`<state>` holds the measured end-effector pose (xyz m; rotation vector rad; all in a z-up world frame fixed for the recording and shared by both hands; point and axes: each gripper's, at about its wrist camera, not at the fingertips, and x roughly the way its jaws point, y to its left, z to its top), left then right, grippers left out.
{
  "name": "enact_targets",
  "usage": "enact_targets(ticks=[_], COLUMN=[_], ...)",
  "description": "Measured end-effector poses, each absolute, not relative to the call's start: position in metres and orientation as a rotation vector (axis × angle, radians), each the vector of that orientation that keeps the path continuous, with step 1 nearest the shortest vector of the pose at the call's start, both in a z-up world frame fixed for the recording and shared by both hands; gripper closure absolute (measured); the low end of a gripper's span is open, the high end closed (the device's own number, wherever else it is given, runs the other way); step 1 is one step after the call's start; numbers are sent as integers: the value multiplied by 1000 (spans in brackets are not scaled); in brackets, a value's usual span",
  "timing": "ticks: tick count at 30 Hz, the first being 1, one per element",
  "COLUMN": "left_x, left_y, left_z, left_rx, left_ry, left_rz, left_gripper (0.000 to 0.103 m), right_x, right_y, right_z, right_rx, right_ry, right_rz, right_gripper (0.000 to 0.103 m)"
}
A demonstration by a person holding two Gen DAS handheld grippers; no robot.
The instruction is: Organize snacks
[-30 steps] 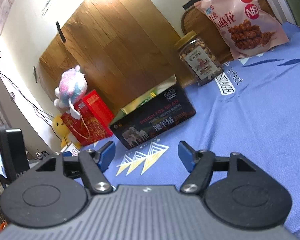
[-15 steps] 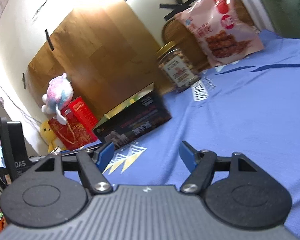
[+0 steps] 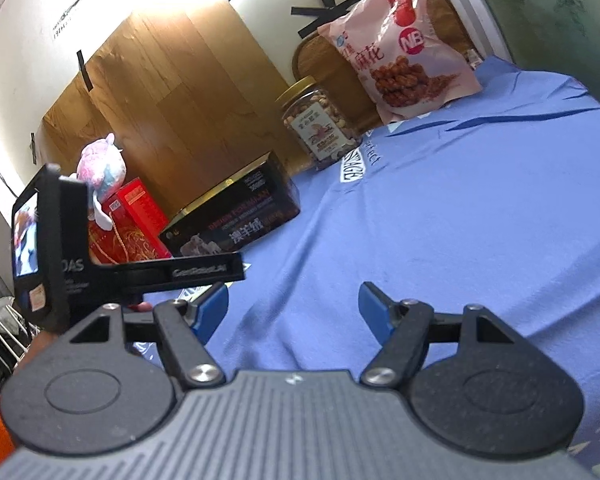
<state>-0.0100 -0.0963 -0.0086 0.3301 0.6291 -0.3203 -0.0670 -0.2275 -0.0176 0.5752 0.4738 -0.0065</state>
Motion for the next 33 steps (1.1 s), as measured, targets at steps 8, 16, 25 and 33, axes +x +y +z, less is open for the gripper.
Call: enact_targets(ticks=[8,16,25,33], left_x=[-20,-19,-14,-9], left_y=[-115,-116,-110,-101], left_z=[-8,-12,-14,-16], left_rx=[362,378,372,363], left_ry=[609,624,636,639], left_rz=[-323,-311,-299,-283], left_gripper=[0,0,0,0], right_x=[-77,-76,-73,-68], right_y=[-247,-253,-252,-249], right_z=[-26,-31,-34,-35], right_rx=[624,661,660,652], right_ry=[452,451,459,471], right_rz=[-24,-11,-1,5], right_gripper=[29,29,29,29])
